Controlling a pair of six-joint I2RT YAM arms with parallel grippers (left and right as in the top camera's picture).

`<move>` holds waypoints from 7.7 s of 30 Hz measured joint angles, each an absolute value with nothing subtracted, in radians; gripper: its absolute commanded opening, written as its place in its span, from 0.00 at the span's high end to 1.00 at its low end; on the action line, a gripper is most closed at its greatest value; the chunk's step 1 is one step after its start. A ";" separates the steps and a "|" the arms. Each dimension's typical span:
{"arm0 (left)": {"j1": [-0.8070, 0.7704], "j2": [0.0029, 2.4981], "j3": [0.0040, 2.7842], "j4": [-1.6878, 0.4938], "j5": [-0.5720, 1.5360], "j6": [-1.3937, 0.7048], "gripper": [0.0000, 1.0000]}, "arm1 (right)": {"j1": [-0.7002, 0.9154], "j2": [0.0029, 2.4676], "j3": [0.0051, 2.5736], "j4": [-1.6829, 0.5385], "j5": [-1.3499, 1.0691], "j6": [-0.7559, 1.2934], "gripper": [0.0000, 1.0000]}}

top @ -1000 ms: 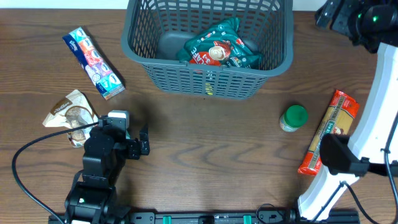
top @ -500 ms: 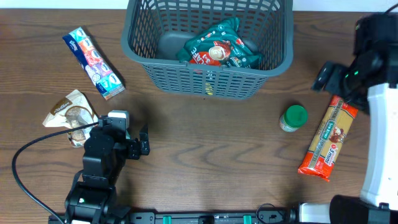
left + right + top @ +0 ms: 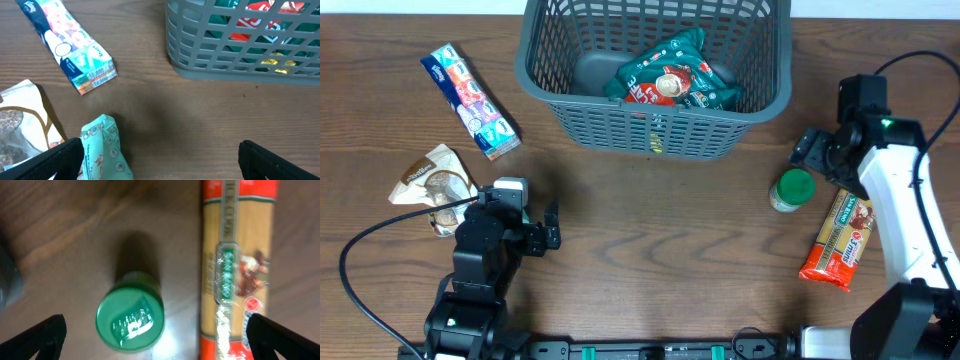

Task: Pack container
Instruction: 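Move the right gripper to the green-lidded jar and grasp it, then carry the jar over the basket and release it inside, then reach the right gripper to the San Remo spaghetti pack and grasp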

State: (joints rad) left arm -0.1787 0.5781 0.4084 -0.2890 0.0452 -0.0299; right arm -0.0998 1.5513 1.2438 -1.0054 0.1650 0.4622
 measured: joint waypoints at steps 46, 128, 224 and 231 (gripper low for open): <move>-0.179 0.578 0.408 -0.289 0.045 -0.030 0.01 | -0.101 1.654 0.871 -0.496 0.033 0.464 0.07; -0.179 0.578 0.408 -0.289 0.045 -0.030 0.01 | 0.231 2.104 2.034 -0.860 0.017 -0.226 0.99; -0.179 0.578 0.410 -0.289 0.045 -0.030 0.01 | -0.546 1.488 0.961 -0.873 0.099 0.318 0.01; -0.179 0.578 0.410 -0.289 0.045 -0.030 0.01 | -0.547 1.635 0.933 -0.799 0.041 0.302 0.01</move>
State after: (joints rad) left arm -0.1787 0.5781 0.4095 -0.2893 0.0452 -0.0299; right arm -0.5468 1.6348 0.9329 -0.7986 0.0410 0.3023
